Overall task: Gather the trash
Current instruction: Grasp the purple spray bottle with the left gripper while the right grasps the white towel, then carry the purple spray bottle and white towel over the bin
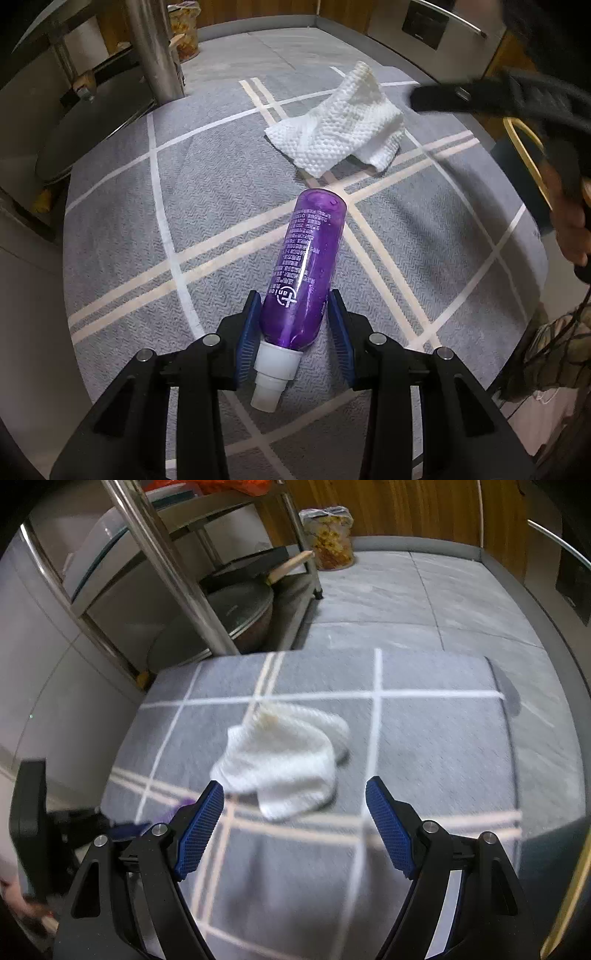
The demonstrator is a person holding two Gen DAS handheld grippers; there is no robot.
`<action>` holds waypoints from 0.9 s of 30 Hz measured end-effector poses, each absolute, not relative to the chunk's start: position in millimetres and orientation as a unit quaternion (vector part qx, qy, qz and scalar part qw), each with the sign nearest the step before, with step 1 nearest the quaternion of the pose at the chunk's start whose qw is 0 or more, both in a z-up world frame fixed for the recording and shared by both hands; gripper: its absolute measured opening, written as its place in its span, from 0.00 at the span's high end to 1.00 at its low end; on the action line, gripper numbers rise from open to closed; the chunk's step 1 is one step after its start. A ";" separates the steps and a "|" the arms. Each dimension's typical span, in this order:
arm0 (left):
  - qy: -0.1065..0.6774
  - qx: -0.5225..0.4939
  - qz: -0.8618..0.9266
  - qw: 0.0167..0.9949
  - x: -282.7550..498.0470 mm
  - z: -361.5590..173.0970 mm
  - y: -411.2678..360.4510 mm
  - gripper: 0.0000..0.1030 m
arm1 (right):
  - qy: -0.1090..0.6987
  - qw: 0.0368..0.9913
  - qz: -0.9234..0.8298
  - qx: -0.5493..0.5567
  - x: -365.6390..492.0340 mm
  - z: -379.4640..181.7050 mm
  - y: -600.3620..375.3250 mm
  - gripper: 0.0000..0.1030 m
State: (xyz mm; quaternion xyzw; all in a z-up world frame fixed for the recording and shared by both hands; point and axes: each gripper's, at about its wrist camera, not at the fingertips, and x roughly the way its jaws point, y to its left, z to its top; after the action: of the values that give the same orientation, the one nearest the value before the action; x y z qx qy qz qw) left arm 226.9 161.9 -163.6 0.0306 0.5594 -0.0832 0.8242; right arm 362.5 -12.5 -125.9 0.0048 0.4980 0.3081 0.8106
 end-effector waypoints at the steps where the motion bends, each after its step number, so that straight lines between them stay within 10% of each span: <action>1: 0.559 0.033 -0.084 0.824 227.0 -163.3 161.9 0.63 | 0.495 0.812 0.308 0.004 366.4 -126.9 -7.0 0.22; 12: 0.560 0.028 -0.080 0.824 240.6 -167.5 158.6 0.62 | 0.510 0.809 0.289 -0.042 385.1 -161.0 32.3 0.22; 19: 0.561 0.010 -0.079 0.824 244.0 -166.8 161.0 0.64 | 0.511 0.806 0.293 -0.054 379.5 -170.7 25.9 0.77; 27: 0.559 0.001 -0.080 0.826 249.4 -164.5 156.7 0.67 | 0.506 0.808 0.299 -0.052 367.3 -153.7 7.6 0.85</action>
State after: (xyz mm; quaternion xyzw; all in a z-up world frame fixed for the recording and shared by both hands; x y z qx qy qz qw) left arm 249.4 156.7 -164.5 0.0009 0.5587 -0.0799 0.8255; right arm 367.3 7.6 -153.7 -0.0518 0.5056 0.2990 0.8076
